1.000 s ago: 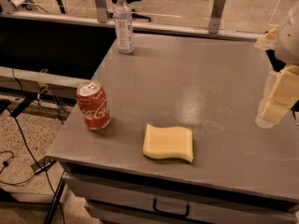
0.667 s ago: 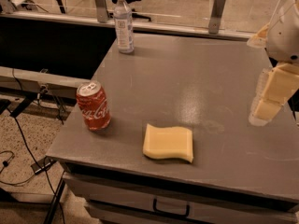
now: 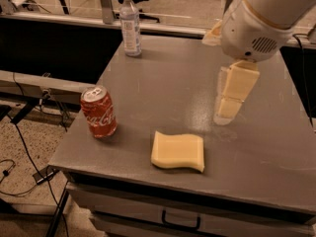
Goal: Pick coke can
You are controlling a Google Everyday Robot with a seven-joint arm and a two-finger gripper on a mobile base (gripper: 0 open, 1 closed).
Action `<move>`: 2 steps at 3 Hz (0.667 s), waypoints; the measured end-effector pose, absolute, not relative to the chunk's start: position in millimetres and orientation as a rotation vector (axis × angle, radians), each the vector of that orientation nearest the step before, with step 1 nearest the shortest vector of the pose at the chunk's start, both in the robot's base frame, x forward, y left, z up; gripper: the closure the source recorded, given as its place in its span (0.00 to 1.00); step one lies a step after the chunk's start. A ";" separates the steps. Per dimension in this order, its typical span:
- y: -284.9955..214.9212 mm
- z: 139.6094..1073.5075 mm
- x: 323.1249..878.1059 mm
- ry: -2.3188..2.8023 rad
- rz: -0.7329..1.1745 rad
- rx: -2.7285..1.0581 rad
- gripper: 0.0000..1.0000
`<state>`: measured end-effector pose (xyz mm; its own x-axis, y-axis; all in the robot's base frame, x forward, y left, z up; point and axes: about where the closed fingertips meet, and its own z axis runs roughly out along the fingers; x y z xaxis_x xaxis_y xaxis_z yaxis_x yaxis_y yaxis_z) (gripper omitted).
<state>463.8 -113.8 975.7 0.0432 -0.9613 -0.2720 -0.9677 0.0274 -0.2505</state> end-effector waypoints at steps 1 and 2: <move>-50.5 964.9 469.4 1.744 0.182 -2.098 0.00; -14.9 958.1 470.5 1.634 0.313 -2.159 0.00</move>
Offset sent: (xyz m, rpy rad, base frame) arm 0.0073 0.1384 -0.0272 0.2217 0.1500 0.4246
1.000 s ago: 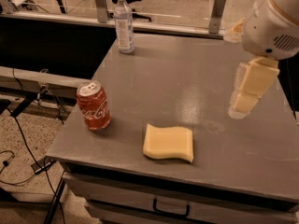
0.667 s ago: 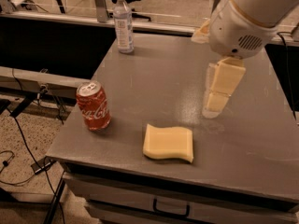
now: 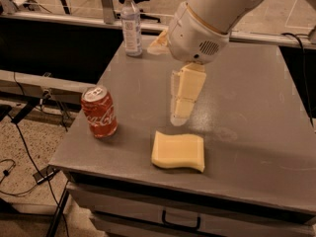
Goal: Pick coke can
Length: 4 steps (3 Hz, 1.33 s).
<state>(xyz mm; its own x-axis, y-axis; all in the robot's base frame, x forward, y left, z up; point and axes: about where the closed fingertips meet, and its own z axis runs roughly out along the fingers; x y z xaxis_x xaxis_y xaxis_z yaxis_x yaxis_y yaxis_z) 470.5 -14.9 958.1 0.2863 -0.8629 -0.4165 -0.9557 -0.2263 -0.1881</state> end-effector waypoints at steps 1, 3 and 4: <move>26.5 953.3 468.0 1.493 0.434 -2.240 0.00; 95.8 946.2 456.9 1.230 0.565 -2.378 0.00; 118.3 942.8 457.5 1.165 0.598 -2.407 0.00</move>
Offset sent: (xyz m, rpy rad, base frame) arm -0.0173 0.1228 -0.0130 0.1076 0.0874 0.4256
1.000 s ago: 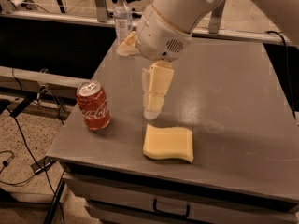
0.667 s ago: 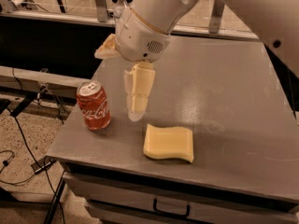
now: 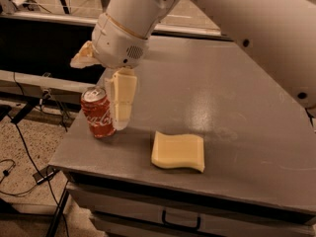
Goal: Pick coke can
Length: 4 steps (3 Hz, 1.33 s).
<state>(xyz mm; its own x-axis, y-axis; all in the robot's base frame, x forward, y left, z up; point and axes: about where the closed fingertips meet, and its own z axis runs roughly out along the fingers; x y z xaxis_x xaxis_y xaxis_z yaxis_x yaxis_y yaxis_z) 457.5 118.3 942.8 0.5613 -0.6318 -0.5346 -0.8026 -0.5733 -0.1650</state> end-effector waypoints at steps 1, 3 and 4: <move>134.4 938.2 459.7 1.134 0.610 -2.428 0.00; 149.9 921.7 470.7 1.109 0.646 -2.430 0.00; 152.9 913.4 479.2 1.070 0.653 -2.430 0.00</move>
Offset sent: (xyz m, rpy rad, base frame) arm 0.0112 0.0335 -0.0264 -0.0128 0.0259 0.0645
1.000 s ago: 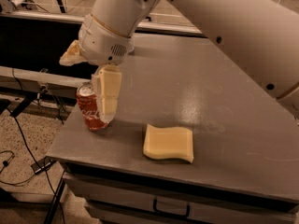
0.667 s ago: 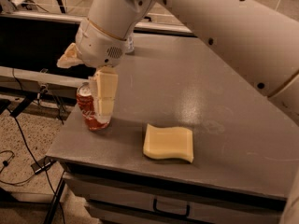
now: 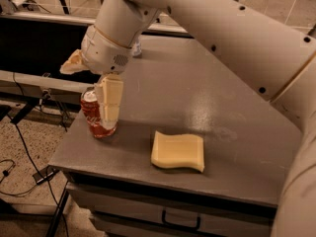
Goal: Pick coke can
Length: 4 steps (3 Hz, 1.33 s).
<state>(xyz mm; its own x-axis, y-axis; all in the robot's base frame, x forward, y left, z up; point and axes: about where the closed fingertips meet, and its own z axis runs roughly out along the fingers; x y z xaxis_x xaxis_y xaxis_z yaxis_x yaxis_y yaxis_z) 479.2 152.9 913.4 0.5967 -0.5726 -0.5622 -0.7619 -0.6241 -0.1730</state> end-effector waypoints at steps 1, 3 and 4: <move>151.4 908.0 485.8 1.038 0.655 -2.431 0.00; 141.8 905.9 489.7 0.977 0.655 -2.432 0.39; 135.8 904.2 491.6 0.975 0.649 -2.434 0.71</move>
Offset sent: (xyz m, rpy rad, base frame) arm 0.0133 -0.0179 -0.0085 0.0486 -0.0236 0.0630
